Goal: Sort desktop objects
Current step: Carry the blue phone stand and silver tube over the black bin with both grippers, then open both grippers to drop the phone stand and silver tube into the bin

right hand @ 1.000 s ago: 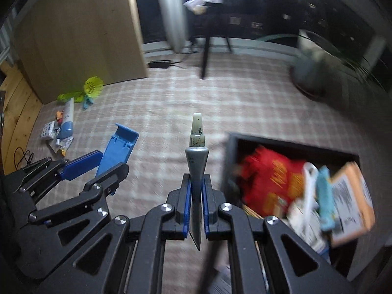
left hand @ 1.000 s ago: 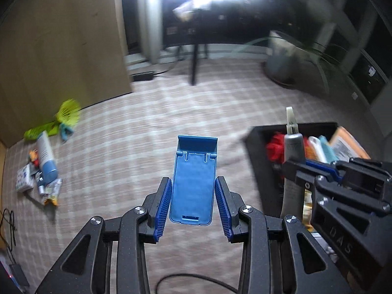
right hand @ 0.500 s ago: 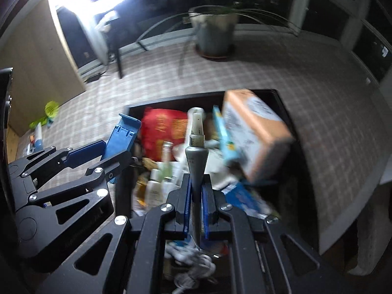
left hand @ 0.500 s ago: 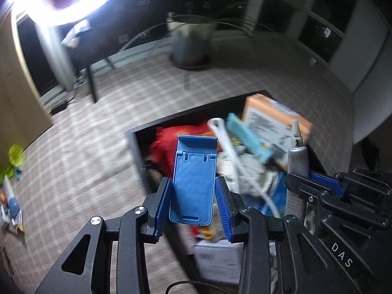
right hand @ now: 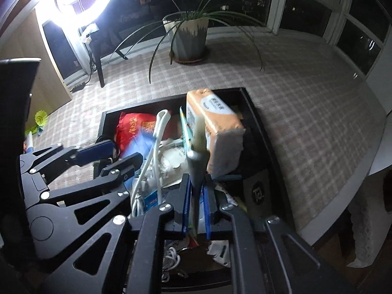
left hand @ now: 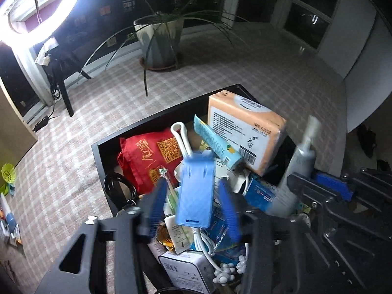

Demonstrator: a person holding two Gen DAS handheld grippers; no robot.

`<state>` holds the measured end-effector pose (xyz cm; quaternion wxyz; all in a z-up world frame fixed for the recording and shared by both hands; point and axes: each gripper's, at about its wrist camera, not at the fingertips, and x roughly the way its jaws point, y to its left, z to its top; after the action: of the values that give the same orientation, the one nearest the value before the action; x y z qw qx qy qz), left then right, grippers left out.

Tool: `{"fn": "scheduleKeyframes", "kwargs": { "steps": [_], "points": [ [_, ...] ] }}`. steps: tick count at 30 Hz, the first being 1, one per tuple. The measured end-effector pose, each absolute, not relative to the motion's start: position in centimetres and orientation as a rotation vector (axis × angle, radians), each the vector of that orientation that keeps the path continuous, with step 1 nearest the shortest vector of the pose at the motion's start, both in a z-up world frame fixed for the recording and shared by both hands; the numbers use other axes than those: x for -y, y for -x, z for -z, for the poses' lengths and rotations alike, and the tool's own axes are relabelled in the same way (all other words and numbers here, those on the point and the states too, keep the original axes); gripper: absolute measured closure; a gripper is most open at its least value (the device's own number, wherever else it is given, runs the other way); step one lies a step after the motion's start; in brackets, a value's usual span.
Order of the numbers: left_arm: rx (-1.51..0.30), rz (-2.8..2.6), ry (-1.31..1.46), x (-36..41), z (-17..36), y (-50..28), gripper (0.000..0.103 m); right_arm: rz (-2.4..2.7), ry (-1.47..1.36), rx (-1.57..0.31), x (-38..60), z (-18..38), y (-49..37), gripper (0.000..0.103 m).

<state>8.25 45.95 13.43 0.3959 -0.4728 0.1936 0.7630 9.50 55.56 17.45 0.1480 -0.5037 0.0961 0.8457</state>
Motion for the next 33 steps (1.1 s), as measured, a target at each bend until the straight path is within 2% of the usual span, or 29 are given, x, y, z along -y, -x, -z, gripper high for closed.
{"fn": "scheduleKeyframes", "kwargs": {
  "steps": [3,20,33],
  "points": [
    [-0.489,-1.946,1.192,-45.8,-13.6,-8.1,0.055,-2.437,1.422,-0.253,-55.4,-17.9,-9.6,0.084],
    [-0.452,-1.989,1.187,-43.4,-14.5,-6.5,0.056,-2.483,1.432,-0.255,-54.0,-18.7,-8.0,0.084],
    [-0.399,-2.097,1.187,-37.6,-16.0,-3.7,0.056,-2.575,1.456,-0.207,-49.0,-19.6,-5.2,0.084]
  ]
}}
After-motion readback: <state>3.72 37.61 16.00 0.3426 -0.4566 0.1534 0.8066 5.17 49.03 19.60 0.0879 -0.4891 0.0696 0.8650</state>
